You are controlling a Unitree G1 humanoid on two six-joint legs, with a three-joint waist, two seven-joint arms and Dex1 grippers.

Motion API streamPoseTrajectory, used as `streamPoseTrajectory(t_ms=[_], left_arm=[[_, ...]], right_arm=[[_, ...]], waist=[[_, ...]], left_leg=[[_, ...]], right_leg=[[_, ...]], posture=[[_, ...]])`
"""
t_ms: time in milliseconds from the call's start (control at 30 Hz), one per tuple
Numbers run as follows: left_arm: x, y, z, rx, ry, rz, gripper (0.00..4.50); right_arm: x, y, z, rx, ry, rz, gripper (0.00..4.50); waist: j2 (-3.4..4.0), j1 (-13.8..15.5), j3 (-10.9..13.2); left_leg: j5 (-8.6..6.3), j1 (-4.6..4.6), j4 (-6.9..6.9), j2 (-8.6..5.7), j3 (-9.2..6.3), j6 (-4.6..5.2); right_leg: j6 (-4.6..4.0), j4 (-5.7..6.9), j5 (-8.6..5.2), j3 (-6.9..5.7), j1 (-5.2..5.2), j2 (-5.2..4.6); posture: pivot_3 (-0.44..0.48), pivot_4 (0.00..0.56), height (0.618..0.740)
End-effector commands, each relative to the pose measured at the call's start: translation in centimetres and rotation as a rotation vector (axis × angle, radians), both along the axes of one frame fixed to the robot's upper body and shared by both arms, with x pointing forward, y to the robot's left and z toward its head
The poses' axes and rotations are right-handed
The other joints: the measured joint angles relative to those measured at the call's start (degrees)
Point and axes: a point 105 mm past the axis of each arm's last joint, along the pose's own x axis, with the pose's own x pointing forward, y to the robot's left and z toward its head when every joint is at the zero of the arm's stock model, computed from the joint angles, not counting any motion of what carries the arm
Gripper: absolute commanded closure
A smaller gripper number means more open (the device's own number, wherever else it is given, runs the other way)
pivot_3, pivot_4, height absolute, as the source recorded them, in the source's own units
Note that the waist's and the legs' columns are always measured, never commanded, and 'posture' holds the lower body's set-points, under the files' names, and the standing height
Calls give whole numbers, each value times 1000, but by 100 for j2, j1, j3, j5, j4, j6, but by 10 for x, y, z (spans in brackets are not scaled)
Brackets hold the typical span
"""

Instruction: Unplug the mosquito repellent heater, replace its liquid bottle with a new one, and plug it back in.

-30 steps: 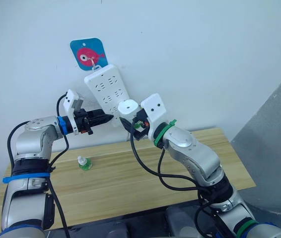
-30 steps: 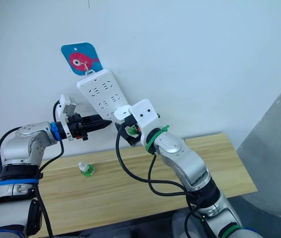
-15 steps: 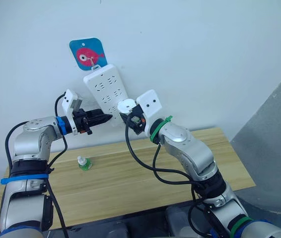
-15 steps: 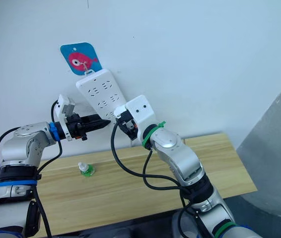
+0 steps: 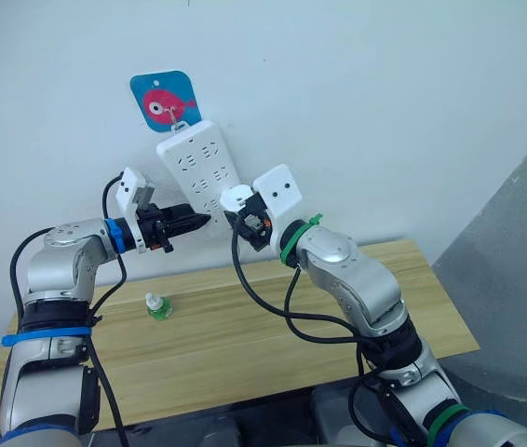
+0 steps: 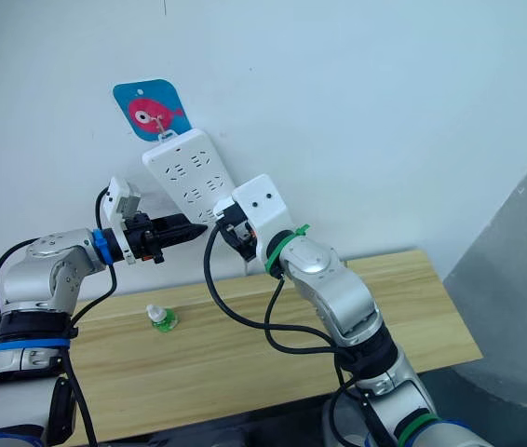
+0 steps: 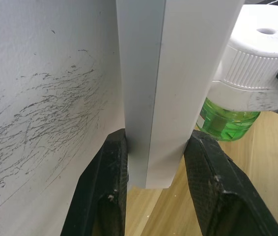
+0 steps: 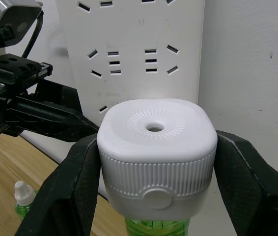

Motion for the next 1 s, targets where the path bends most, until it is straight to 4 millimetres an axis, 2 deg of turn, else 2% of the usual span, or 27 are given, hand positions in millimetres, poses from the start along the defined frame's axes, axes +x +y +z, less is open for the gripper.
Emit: streamPoseTrajectory(t_ms=[33, 233, 633, 833, 933, 1000], left_arm=[[3, 1, 18, -15, -82, 16, 3185], [6, 6, 17, -1, -86, 41, 3185], [11, 13, 12, 59, -130, 81, 3187], [7, 19, 15, 38, -133, 91, 3187], [-2, 27, 17, 15, -127, 78, 3187], [-4, 32, 14, 41, -126, 87, 2469]], right_arm=[[-10, -2, 18, 50, -44, 25, 1572], [-17, -5, 23, 46, -46, 27, 1572], [-24, -20, 38, 45, -50, 18, 1572], [-25, -53, 42, 49, -52, -11, 1572], [-24, -68, 42, 62, -38, -21, 1572], [-24, -72, 41, 66, -33, -22, 1572]], waist=[[0, 2, 0], [0, 3, 0], [7, -17, 4], [7, -17, 4], [7, -45, 4], [8, -82, 4]], left_leg=[[0, -9, 0, 0, -1, 0], [0, -44, 1, -8, -11, -1], [1, -41, 10, -17, -12, 0], [1, -42, 22, -19, -7, 0], [1, -42, 22, -18, -7, 0], [1, -41, 19, -14, -6, 0]], right_leg=[[0, 0, 0, -1, -7, -1], [-1, -5, 1, -8, -32, -11], [7, 1, 5, -6, -30, -16], [14, 0, 9, 0, -27, -16], [15, 0, 9, 0, -27, -16], [14, 0, 9, 1, -29, -13]], posture=[[-235, 122, 734], [-242, 124, 734], [-249, 124, 734], [-245, 119, 734], [-245, 113, 734], [-244, 109, 734]])
